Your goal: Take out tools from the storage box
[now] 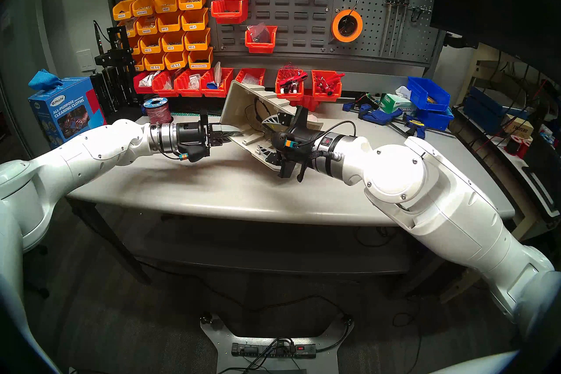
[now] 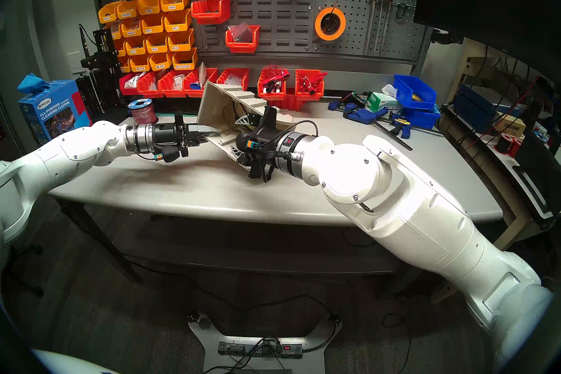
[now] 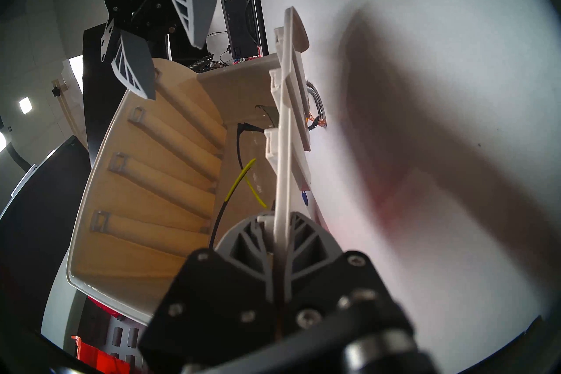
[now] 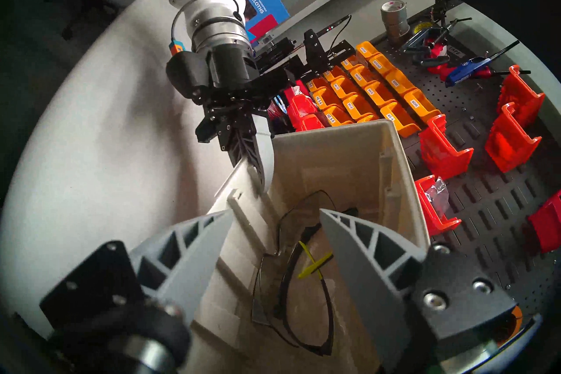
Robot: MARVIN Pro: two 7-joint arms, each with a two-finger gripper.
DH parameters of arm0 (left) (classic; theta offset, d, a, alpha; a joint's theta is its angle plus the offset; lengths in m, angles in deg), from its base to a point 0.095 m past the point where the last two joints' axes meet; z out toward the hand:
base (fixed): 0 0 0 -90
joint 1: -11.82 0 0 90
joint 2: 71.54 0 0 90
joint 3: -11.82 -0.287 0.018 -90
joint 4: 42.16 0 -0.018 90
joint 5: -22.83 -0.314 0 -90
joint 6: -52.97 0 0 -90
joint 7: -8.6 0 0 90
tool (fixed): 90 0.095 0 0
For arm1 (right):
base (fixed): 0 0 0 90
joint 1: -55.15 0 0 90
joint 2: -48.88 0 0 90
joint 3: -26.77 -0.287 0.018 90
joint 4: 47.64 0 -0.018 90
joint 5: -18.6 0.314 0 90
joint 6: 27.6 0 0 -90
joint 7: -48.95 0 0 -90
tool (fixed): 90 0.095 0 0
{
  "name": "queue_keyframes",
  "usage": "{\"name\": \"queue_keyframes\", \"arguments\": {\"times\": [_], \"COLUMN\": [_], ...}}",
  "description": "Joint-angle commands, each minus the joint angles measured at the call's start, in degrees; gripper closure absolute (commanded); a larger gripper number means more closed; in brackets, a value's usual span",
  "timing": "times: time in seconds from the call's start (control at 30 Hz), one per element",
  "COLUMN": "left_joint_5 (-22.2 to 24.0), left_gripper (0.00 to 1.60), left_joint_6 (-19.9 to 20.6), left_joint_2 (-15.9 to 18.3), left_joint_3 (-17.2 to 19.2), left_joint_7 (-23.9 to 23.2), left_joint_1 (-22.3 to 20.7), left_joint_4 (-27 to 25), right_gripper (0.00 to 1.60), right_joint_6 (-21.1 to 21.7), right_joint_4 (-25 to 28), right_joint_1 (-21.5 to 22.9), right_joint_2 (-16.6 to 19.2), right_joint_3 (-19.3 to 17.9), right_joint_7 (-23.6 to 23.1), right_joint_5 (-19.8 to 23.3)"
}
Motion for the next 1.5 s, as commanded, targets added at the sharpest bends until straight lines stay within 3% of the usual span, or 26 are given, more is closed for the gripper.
{"name": "queue_keyframes", "arguments": {"times": [0.0, 0.13, 0.3, 0.63, 0.83, 1.0, 1.13, 1.3, 1.47], "left_joint_5": [1.12, 1.16, 1.17, 1.20, 1.18, 1.21, 1.25, 1.32, 1.37], "left_gripper": [1.60, 1.60, 1.60, 1.60, 1.60, 1.60, 1.60, 1.60, 1.60], "left_joint_6": [0.09, 0.09, 0.09, 0.09, 0.09, 0.09, 0.09, 0.09, 0.09], "left_joint_2": [0.20, 0.22, 0.21, 0.21, 0.17, 0.14, 0.15, 0.15, 0.16], "left_joint_3": [0.43, 0.47, 0.39, 0.25, -0.01, -0.31, -0.35, -0.39, -0.42], "left_joint_7": [4.04, 3.92, 4.00, 4.07, 4.35, 4.55, 4.50, 4.39, 4.30], "left_joint_1": [-1.85, -1.83, -1.87, -1.94, -2.06, -2.21, -2.24, -2.26, -2.28], "left_joint_4": [-0.14, -0.17, -0.15, -0.13, -0.05, 0.01, 0.00, -0.02, -0.03], "right_gripper": [0.44, 0.46, 0.61, 0.55, 0.67, 0.74, 0.72, 0.53, 0.60], "right_joint_6": [-0.24, -0.60, -0.05, 2.43, 2.43, 1.55, 0.99, 0.67, 1.17], "right_joint_4": [0.77, 0.70, 0.42, -0.66, -1.37, -1.63, -1.47, -1.48, -2.59], "right_joint_1": [3.84, 5.46, 6.41, 5.56, 5.01, 5.62, 6.08, 7.40, 8.10], "right_joint_2": [2.17, 2.89, 2.79, 1.10, 0.95, 2.28, 3.03, 3.96, 3.44], "right_joint_3": [1.93, 3.75, 5.40, 5.30, 5.21, 6.37, 7.34, 9.16, 10.24], "right_joint_7": [-4.15, -6.87, -8.10, -5.17, -3.41, -4.66, -6.03, -8.76, -9.10], "right_joint_5": [-3.27, -5.81, -9.16, -11.84, -12.58, -14.04, -14.76, -16.45, -18.82]}}
